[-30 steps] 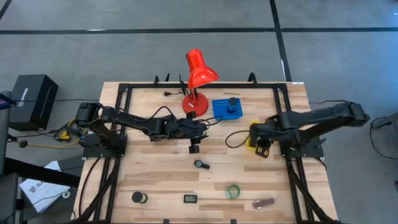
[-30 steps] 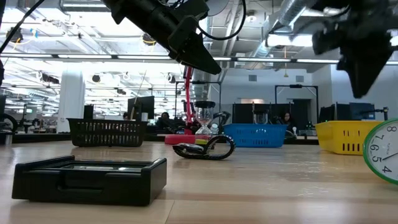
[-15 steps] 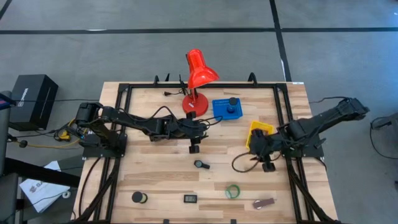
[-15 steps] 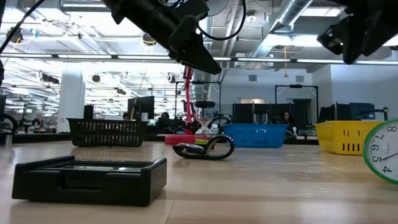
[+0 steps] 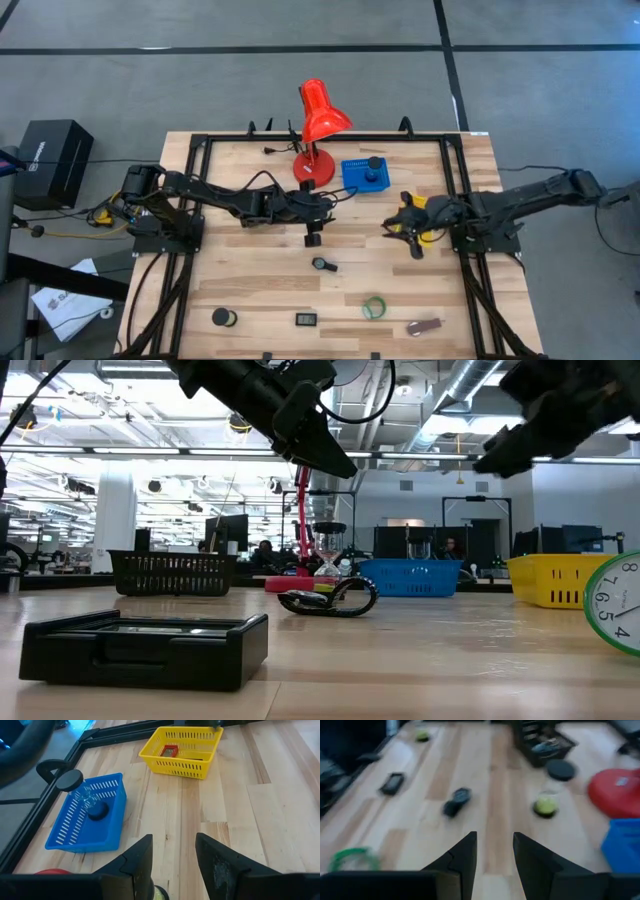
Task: Pick & Place Office items
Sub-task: Put the top light green hourglass into the blue basket
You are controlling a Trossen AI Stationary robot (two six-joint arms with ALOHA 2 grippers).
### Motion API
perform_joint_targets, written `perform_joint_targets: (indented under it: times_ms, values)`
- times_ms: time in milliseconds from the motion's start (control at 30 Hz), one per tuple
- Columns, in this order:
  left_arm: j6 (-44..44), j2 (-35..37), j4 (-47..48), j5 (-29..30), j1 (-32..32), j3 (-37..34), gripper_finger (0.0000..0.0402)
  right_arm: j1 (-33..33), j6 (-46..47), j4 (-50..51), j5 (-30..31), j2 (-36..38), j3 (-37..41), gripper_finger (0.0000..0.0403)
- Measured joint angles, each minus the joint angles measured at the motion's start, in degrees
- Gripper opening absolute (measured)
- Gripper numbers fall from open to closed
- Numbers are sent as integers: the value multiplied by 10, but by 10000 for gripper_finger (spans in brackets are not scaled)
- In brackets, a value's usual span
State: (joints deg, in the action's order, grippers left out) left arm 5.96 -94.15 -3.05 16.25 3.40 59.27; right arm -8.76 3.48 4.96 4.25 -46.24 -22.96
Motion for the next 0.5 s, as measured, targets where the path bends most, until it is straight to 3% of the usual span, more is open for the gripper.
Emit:
perform_joint_targets:
  times_ms: [300,500]
  values:
    - [2,6,3,29,-1,0,143,97,-28,-156,3,-100,21,122]
    - [2,51,31,52,-2,0,143,135,-59,-218,1,-183,21,177]
